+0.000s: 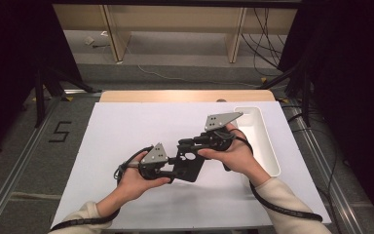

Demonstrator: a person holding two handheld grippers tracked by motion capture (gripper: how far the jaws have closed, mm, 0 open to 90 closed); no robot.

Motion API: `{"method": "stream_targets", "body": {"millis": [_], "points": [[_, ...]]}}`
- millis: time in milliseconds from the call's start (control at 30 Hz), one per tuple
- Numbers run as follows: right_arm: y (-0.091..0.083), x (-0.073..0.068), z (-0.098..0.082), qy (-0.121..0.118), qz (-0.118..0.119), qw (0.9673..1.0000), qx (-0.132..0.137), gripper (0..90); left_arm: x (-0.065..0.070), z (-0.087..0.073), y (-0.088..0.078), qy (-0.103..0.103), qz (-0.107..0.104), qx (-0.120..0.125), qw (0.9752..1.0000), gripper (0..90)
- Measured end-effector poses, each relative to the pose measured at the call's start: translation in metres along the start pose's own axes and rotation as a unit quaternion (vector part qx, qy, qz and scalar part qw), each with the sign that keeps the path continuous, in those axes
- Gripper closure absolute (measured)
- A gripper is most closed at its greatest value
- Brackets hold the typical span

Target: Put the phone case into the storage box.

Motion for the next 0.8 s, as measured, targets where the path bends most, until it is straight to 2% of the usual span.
{"method": "stream_targets", "body": {"millis": [133,367,500,567,633,667,800], "points": [[0.0,-0.001,0.0,-0.001,0.008,1.0,0.0,77.8,0.001,0.0,0.0,0.004,-0.004,-0.006,1.0,58.3],[0.001,-0.002,0.001,-0.006,0.019,0.9998,0.007,74.7,-0.002,0.003,-0.004,0.001,-0.007,-0.016,0.9998,72.9],[-0.001,0.0,0.002,-0.031,0.019,0.9993,0.008,57.3,0.0,0.004,-0.005,-0.005,-0.013,-0.02,0.9997,79.6],[-0.002,0.003,0.002,-0.035,0.012,0.9992,0.012,50.8,0.0,0.006,-0.006,-0.005,-0.007,-0.019,0.9998,79.9],[-0.002,0.005,0.003,-0.038,-0.003,0.999,0.021,40.2,-0.001,0.007,-0.007,-0.008,-0.001,-0.015,0.9999,80.1],[-0.002,0.007,0.003,-0.038,-0.013,0.9989,0.026,36.5,-0.001,0.008,-0.007,-0.008,0.0,-0.014,0.9999,80.2],[-0.003,0.008,0.003,-0.014,-0.012,0.9986,0.049,29.3,-0.002,0.009,-0.008,-0.015,0.01,-0.011,0.9998,80.2]]}}
Point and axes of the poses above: each handheld gripper's, and its own axes: y roughly forward along the jaws, z roughly out of its top, x roughly to its right, the point moved 3 cm from there along y, roughly forward along the jaws, and after that the axes turned 15 degrees about x, right-handed, at the moved point
